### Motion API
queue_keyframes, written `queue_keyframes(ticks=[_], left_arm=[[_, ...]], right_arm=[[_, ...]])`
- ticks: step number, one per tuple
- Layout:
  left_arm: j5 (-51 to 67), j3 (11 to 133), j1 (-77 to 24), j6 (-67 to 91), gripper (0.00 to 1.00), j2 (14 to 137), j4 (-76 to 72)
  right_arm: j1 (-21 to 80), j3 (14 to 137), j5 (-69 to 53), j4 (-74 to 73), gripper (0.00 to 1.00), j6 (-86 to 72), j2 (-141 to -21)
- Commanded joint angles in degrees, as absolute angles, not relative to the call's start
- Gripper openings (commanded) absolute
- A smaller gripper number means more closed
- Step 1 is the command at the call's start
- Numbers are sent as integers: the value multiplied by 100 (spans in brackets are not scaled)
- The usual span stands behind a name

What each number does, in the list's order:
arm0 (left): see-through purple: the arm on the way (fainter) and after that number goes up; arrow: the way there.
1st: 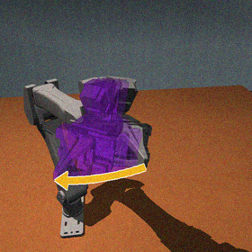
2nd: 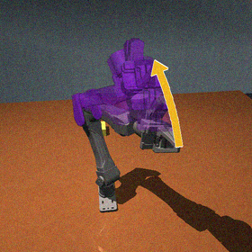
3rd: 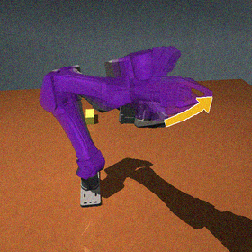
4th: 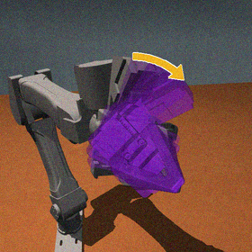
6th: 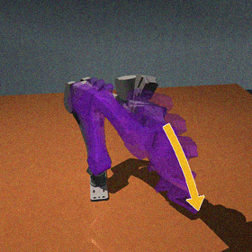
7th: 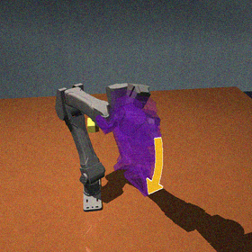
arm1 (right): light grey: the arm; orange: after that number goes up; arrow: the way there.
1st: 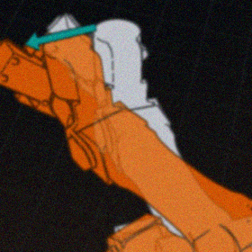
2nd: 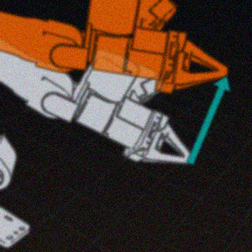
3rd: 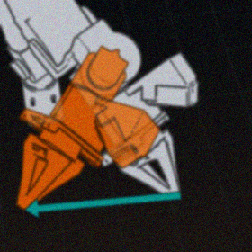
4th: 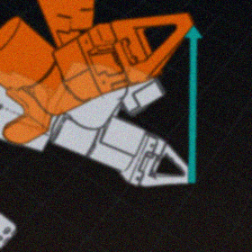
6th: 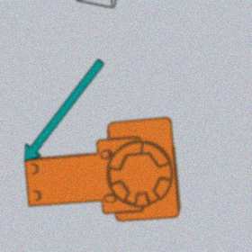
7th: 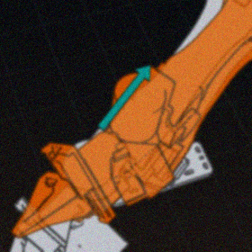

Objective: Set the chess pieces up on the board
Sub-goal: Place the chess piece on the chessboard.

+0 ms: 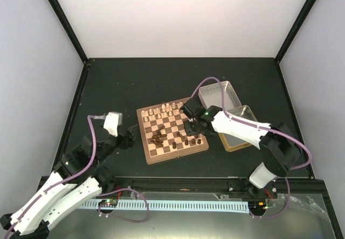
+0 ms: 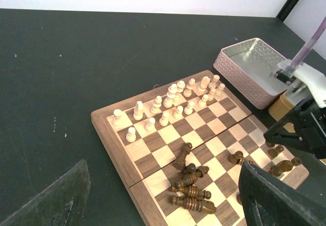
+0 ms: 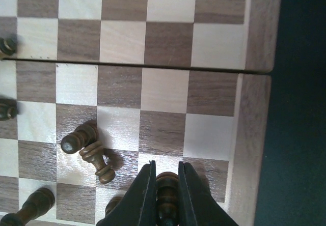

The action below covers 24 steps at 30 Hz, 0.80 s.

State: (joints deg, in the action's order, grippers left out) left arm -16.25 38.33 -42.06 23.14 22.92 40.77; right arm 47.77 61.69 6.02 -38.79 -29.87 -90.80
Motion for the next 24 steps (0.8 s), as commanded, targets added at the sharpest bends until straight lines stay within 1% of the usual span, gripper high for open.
queue_keyframes(ticks=[1,12,24], left_arm=[[-1549,3835,-4175,2288,82,2368,4111],[-1546,3832,-4175,2271,81,2320,4112],[-1544,3840,-4180,2267,82,2246,4104]], right_arm=[[4762,6311,293,-3893,6,-2829,-9285],[4888,6429,228,-4003,7,-2755,-9652],[4970,6408,299,-4032,7,-2772,-9729]])
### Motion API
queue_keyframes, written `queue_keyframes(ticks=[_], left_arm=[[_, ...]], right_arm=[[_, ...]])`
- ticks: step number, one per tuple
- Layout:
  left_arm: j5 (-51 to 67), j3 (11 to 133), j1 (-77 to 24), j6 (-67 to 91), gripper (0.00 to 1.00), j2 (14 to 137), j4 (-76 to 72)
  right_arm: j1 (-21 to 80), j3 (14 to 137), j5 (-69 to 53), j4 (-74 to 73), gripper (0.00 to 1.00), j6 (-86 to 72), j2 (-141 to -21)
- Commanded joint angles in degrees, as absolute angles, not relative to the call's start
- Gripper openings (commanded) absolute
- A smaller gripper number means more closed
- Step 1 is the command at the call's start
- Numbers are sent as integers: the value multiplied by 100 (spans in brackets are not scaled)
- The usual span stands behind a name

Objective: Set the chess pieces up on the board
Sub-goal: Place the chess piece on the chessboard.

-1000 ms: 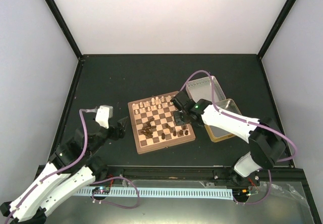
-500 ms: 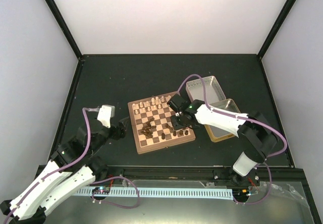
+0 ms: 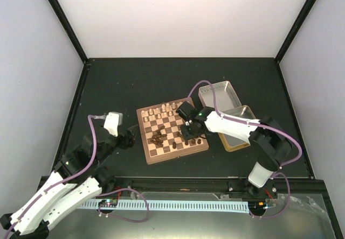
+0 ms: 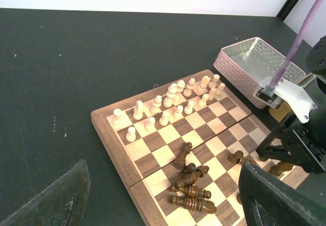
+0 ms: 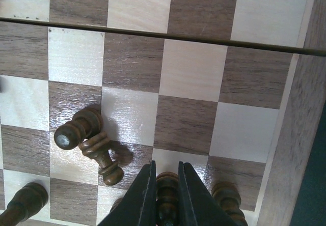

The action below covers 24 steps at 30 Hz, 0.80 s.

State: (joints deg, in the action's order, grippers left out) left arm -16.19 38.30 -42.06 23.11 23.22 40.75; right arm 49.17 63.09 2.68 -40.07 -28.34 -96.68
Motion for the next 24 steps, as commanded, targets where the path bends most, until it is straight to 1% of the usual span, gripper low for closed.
queue_keyframes(ticks=[1,8,17,21,24], left_arm=[[-1532,3841,-4180,2263,82,2234,4103],[-1512,3815,-4181,2263,83,2114,4062],[-1488,3815,-4177,2253,83,2116,4068],[-1488,3810,-4178,2258,83,2107,4063],[-1494,3814,-4175,2258,83,2107,4062]], right_arm=[[4974,6413,296,-4011,7,-2763,-9734],[4998,6438,436,-4049,9,-2756,-9816],[5018,6513,408,-3985,26,-2737,-9564],[5017,6635,395,-3990,29,-2741,-9459],[5026,6707,304,-3984,29,-2699,-9494]])
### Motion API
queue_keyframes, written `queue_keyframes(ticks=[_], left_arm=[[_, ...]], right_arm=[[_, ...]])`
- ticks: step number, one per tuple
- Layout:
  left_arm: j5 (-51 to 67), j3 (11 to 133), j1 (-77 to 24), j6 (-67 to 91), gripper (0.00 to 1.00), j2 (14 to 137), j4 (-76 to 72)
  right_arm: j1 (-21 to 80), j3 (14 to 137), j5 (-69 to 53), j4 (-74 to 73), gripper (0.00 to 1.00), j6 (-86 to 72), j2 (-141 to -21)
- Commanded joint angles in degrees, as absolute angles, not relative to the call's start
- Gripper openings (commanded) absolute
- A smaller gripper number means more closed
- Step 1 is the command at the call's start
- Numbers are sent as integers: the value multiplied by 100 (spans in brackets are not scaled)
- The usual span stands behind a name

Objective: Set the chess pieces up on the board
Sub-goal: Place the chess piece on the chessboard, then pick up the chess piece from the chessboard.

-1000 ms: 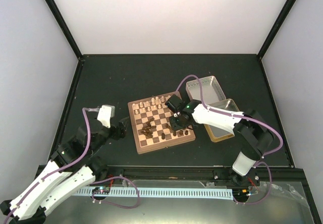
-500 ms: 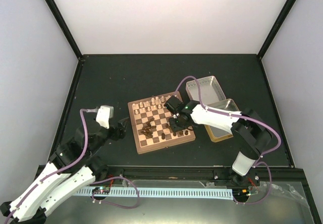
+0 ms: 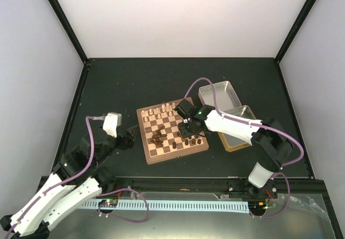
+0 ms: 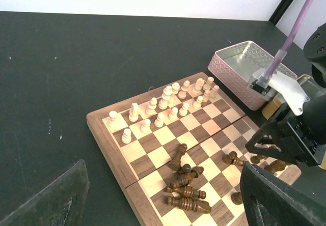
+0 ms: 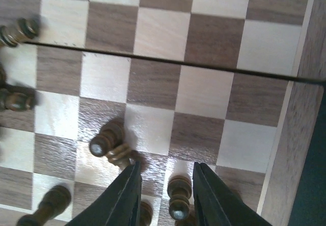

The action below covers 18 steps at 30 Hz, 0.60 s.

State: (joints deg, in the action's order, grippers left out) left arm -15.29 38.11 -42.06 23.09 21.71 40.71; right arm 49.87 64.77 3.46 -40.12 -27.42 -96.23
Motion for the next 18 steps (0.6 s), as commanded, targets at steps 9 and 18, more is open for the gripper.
queue_keyframes(ticks=[9,18], left_arm=[[-1490,3814,-4179,2258,83,2117,4057],[-1485,3814,-4175,2259,83,2120,4059]], right_arm=[[5235,7037,-6,-3946,36,-2484,-9879],[5247,7255,150,-3964,30,-2531,-10309]])
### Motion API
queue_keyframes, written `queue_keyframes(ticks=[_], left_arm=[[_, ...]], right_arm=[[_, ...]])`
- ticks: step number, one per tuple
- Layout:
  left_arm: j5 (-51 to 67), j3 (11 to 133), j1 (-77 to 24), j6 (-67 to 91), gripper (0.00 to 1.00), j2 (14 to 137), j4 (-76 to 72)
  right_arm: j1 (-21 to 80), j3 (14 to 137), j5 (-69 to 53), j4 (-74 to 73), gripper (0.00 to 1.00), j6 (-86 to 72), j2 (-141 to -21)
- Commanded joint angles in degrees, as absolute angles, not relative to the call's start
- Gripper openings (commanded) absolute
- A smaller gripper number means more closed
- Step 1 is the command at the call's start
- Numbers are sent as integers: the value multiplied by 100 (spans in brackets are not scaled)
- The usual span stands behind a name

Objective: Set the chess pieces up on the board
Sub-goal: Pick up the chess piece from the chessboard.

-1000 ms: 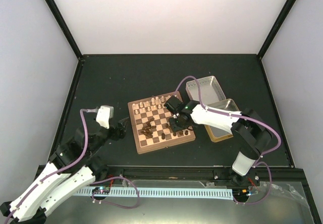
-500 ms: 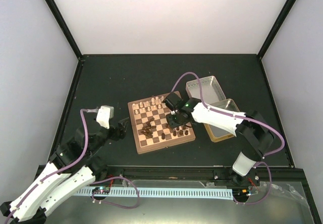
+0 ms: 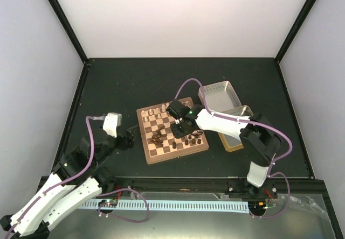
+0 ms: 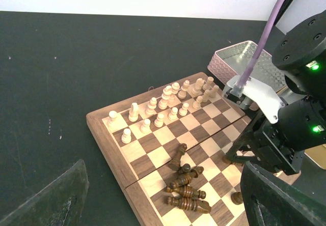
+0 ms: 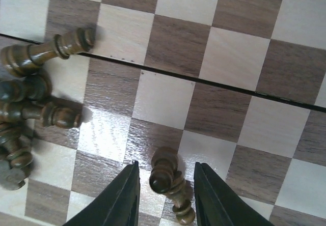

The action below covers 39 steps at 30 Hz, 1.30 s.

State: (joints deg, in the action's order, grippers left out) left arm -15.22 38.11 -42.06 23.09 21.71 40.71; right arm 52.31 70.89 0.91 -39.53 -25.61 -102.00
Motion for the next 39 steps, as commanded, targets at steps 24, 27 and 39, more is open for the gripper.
queue_keyframes(ticks=[24,27,39], left_arm=[[-1433,3799,-4177,2307,84,2197,4043],[-1320,3761,-4177,2539,84,2214,3949],[-63,1734,-4175,3617,81,2475,343]], right_arm=[[5247,7320,-644,-2887,6,-3061,-10136],[5240,7164,-728,-2425,6,-3525,-9910],[5246,6844,-1191,-1284,6,-4786,-9137]])
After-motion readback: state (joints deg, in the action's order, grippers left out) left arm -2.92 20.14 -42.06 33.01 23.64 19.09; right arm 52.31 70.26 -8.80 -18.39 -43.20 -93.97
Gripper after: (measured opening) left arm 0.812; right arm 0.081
